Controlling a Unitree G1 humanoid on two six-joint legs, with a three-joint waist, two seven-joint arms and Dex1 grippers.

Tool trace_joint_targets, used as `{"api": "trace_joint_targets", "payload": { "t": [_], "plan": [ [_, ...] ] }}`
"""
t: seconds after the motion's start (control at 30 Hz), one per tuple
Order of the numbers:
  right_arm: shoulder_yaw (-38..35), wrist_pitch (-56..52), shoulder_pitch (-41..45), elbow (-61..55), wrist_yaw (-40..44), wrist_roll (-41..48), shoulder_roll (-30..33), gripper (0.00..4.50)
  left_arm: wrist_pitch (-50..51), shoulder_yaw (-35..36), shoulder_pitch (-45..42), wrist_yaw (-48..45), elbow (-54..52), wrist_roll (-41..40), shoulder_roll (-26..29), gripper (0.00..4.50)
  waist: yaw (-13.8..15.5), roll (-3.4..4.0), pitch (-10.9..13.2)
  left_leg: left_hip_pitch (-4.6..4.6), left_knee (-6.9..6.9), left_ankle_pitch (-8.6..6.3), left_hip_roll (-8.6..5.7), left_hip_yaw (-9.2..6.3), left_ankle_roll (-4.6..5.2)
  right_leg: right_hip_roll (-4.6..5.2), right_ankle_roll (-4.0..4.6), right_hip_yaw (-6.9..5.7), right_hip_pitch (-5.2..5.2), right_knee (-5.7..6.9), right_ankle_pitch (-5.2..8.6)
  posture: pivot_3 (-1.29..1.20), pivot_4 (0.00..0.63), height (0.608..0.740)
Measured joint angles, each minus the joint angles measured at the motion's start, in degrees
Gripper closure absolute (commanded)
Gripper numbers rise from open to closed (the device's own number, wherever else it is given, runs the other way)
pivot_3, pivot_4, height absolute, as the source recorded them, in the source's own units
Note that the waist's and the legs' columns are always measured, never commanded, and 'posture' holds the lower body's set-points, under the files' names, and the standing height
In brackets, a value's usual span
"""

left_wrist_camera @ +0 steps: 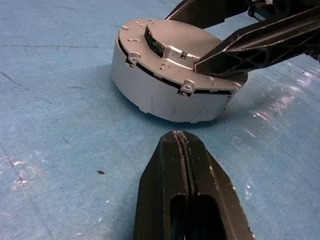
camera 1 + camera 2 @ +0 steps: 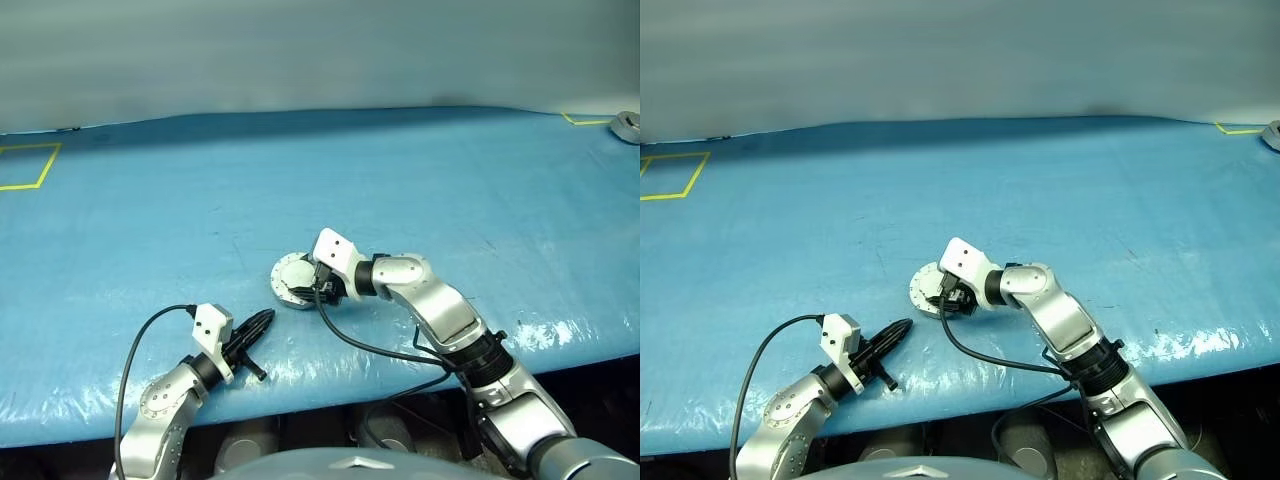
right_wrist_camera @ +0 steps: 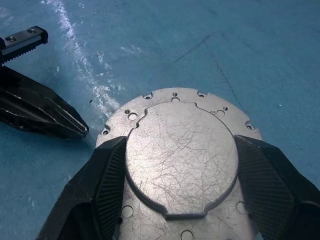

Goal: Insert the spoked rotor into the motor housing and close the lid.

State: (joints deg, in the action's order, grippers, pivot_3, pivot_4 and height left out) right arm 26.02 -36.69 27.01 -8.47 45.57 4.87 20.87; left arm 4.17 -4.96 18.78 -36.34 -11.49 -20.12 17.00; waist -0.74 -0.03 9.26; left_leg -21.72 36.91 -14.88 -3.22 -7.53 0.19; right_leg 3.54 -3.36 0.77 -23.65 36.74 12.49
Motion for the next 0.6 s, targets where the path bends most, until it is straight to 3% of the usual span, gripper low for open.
{"api": "trace_joint_targets", "payload": {
  "t": [0.6],
  "plan": [
    [1.14,-1.34,1.55,-0.67,1.06,-0.19,0.27,1.47,0.00,-0.12,-0.04,-0.01,0.00,0.00,-0.14,4.50,-0.07,0.00,0.00,-0.02,0.01,0.00,0.00,0.01,-0.01,-0.02,0.14,0.01,-0.04,0.01,-0.09,0.00,0.150,0.740]
  ]
}}
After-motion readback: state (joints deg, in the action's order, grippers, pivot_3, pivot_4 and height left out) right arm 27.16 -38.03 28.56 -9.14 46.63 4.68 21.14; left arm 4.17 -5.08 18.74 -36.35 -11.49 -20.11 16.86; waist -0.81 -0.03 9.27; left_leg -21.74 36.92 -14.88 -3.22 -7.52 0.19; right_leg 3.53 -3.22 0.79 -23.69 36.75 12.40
